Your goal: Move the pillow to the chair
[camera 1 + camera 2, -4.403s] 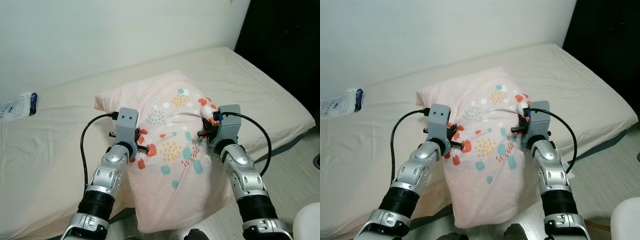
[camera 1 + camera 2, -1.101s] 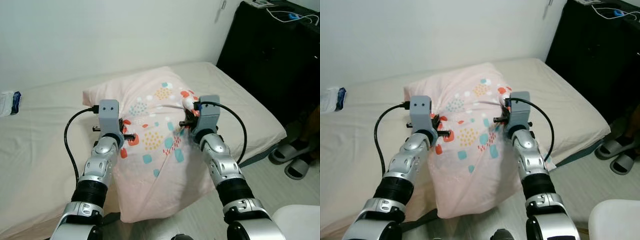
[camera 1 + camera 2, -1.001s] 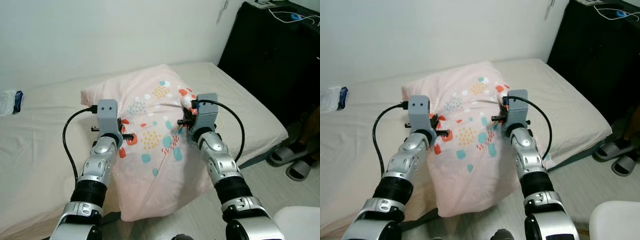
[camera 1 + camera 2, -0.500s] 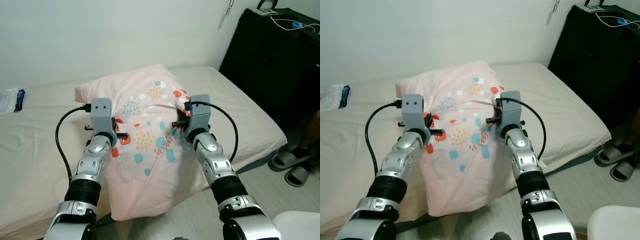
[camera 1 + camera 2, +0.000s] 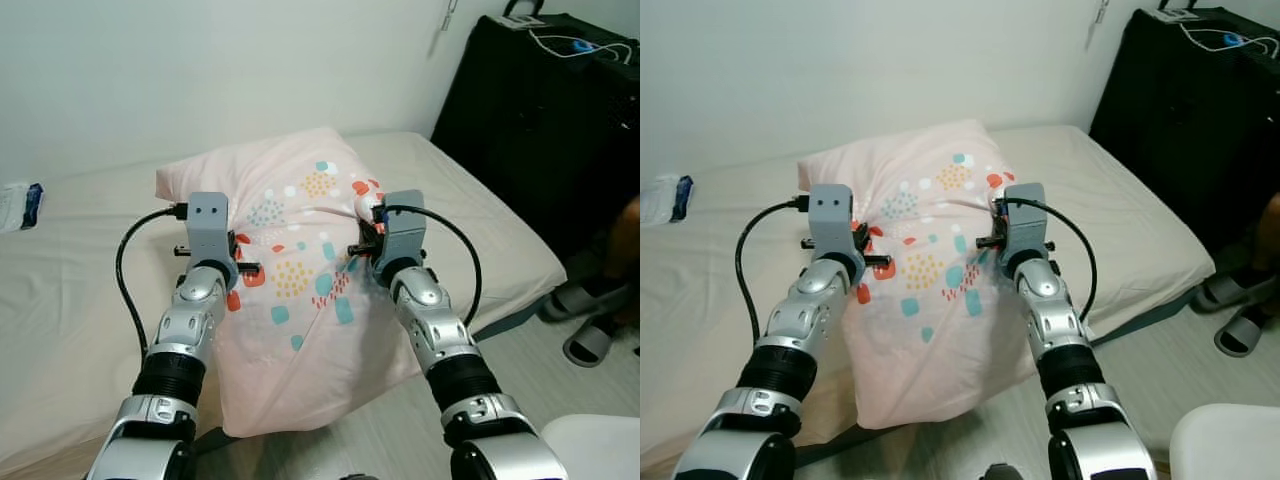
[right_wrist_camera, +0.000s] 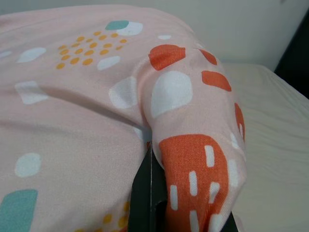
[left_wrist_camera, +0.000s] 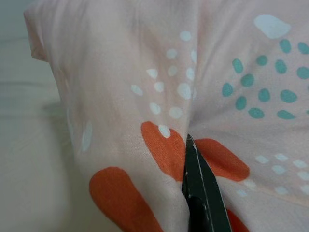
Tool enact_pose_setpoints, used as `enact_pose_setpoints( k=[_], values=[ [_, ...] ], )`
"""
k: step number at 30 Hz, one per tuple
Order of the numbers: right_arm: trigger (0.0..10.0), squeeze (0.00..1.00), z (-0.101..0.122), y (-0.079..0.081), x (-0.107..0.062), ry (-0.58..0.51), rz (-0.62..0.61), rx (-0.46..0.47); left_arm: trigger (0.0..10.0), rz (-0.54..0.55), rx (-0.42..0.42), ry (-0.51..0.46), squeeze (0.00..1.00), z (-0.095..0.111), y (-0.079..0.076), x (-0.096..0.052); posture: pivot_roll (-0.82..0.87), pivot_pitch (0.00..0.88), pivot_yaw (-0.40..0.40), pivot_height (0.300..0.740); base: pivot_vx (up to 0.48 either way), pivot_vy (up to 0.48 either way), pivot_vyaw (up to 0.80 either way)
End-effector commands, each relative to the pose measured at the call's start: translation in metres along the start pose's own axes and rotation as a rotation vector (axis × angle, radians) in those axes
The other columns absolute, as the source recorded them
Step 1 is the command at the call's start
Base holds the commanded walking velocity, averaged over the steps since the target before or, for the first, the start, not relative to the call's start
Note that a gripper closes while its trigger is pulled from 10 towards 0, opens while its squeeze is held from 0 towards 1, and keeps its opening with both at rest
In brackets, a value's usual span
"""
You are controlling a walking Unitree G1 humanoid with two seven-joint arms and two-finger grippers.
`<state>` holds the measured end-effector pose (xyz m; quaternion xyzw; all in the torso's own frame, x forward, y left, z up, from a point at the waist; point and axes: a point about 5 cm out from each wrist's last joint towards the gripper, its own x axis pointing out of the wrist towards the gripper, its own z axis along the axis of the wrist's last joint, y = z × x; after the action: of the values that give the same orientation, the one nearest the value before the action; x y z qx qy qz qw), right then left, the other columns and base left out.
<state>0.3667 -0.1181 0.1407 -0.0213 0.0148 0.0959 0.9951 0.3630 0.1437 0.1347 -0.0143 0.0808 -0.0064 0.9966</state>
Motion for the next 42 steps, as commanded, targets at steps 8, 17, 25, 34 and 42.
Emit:
enact_pose_setpoints(
  k=[8,17,25,34,42],
  values=[
    [10.0,0.00,0.003,0.000,0.002,-0.004,0.005,-0.029,10.0,-0.025,0.071,-0.033,0.00,0.003,-0.005,0.000,-0.01,0.004,-0.065,0.740,0.000,0.000,0.00],
    [10.0,0.00,-0.015,-0.013,0.000,0.068,-0.048,-0.070,10.0,-0.028,0.136,0.004,0.00,-0.021,0.004,-0.009,-0.02,0.000,-0.066,0.740,0.000,0.000,0.00],
    [10.0,0.00,-0.062,-0.030,-0.018,0.252,-0.138,-0.284,10.0,-0.183,0.131,-0.055,0.00,-0.041,-0.017,-0.025,-0.02,0.018,-0.059,0.740,0.000,0.000,0.00],
    [10.0,0.00,-0.076,-0.041,-0.028,0.311,-0.229,-0.287,10.0,-0.230,0.230,0.006,0.00,-0.065,-0.026,-0.038,-0.03,0.031,-0.053,0.740,0.000,0.000,0.00],
    [10.0,0.00,-0.054,-0.043,-0.018,0.223,-0.233,-0.249,10.0,-0.196,0.202,0.007,0.00,-0.059,-0.024,-0.037,-0.03,0.031,-0.038,0.740,0.000,0.000,0.00]
  ],
)
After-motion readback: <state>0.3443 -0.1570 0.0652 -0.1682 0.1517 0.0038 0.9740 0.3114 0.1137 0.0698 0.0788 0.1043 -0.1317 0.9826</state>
